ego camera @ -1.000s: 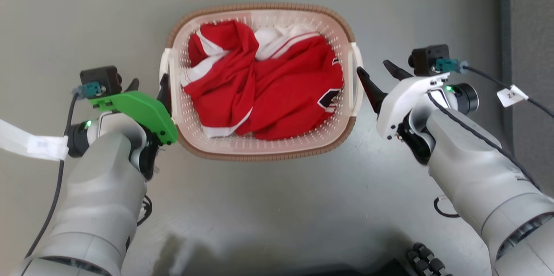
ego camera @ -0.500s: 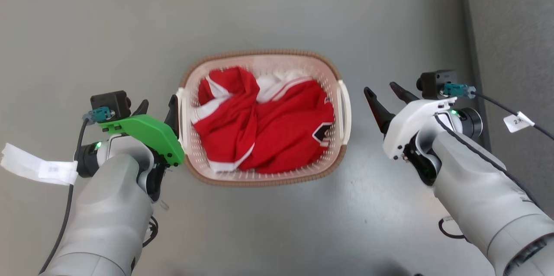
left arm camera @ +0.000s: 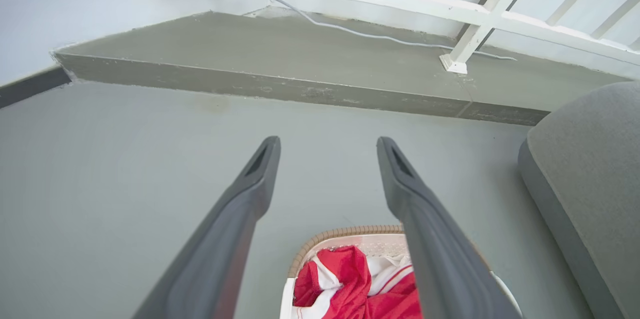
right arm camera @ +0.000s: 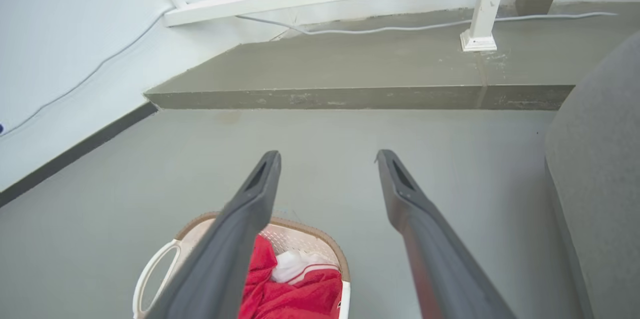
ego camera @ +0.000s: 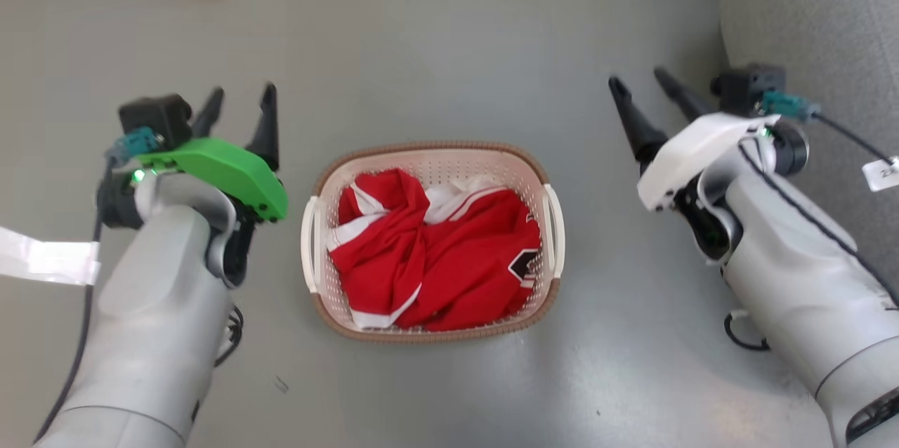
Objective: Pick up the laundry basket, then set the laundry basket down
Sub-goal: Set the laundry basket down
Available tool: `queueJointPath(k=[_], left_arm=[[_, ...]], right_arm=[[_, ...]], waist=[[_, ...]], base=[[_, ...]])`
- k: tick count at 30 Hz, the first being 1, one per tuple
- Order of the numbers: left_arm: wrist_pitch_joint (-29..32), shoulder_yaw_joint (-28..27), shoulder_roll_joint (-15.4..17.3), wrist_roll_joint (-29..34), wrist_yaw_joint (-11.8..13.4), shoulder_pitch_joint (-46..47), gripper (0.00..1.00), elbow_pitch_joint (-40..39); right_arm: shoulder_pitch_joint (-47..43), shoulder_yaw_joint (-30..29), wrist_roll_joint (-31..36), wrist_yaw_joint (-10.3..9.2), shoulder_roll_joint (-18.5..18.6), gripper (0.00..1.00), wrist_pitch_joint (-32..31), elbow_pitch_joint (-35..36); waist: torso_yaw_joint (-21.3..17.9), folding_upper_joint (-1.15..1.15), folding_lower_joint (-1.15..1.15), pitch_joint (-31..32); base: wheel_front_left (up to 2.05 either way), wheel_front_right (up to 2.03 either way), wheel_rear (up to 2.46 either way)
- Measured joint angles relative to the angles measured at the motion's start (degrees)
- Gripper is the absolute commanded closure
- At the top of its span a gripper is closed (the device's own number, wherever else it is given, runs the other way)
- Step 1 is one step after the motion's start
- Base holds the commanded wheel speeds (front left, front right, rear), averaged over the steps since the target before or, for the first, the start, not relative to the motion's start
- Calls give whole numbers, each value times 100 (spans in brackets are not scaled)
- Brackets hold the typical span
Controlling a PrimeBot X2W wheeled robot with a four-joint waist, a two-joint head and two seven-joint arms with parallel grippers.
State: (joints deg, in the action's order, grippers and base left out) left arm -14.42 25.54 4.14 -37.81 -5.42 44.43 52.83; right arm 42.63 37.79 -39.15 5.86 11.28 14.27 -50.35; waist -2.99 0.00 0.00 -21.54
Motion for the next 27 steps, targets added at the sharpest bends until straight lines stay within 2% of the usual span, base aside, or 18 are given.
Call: queueJointPath(k=[15,23,27], left_arm=[[-1,-549,257,766,530,-760,0,-1881],[-1,-704,265,1071,804,-1447,0,-2658],[-1,-723,267,1137,866,-1835,0,-2958]], right_arm=[[-519,-976,754,-591,286,0,10,1800],[-1139,-1203,1004,-781,310,0,16,2401],[-1422,-1277,1154,-859,312,0,16,2581]], waist=[[-13,0,0,587],[-40,0,0,852],[-70,0,0,972]], base=[[0,0,0],[0,0,0],[0,0,0]])
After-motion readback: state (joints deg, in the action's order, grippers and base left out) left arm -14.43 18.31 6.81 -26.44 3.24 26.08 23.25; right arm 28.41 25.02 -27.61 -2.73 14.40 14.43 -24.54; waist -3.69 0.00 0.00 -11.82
